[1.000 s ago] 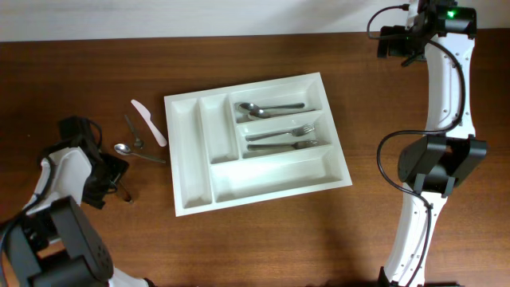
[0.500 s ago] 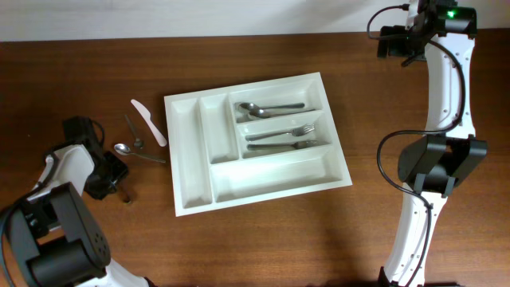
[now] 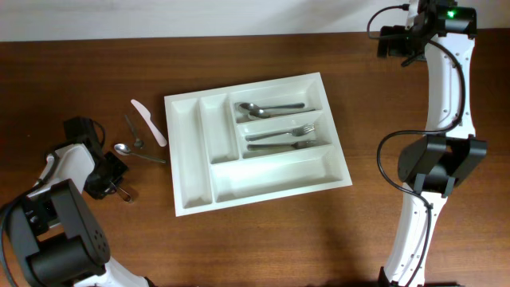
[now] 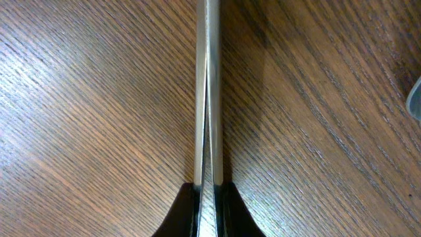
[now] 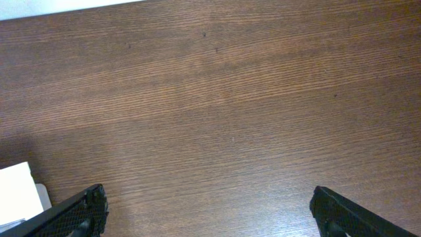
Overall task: Pack container
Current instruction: 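Lower the left gripper and grasp the steel tongs, then carry the tongs into the tray's bottom compartment and release them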
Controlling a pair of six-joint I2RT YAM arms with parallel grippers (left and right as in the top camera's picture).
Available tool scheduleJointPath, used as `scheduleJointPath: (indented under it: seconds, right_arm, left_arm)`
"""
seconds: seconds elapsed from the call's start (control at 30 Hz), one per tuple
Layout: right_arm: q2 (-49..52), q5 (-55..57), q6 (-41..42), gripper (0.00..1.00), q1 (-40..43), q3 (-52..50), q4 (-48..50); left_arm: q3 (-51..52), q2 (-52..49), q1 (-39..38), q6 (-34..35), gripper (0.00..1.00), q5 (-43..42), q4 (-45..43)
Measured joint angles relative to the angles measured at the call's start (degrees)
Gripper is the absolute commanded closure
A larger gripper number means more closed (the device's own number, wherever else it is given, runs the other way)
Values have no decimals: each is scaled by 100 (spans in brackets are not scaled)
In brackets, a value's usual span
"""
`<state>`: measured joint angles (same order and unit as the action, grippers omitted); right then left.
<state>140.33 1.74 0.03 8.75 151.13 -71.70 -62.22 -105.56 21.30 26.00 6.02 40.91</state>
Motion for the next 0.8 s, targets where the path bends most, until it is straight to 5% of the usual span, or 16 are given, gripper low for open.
scheduleJointPath:
  seconds: [0.5,0.8]
  right_arm:
    - [0,0,2,1,0,0,0]
    - [0,0,-2,1,0,0,0]
  left_arm:
    - [-1198,398,-2,-470,98,-22,922]
    - [-1875,1613,-699,-3088,98,-1541,170]
